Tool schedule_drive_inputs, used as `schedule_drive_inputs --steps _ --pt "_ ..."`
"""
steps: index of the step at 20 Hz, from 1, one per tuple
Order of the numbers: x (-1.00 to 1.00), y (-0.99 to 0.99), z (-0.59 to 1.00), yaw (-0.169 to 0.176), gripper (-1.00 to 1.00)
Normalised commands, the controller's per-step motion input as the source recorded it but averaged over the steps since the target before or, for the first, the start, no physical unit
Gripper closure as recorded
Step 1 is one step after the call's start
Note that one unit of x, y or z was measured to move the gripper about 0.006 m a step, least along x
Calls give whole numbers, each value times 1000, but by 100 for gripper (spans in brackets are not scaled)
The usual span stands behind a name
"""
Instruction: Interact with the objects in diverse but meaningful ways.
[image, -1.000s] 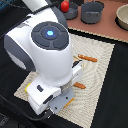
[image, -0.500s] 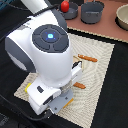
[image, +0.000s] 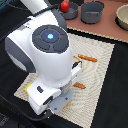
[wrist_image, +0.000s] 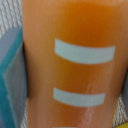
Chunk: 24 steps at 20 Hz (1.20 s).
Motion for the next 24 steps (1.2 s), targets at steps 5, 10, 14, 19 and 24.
schedule_drive_inputs --steps 5,10,14,19,24 --pt "327 155 1000 -4 100" --pt "-6 430 631 13 100" --pt "-150 766 263 11 100" --pt "-421 875 3 5 100" --pt "-425 877 0 5 100"
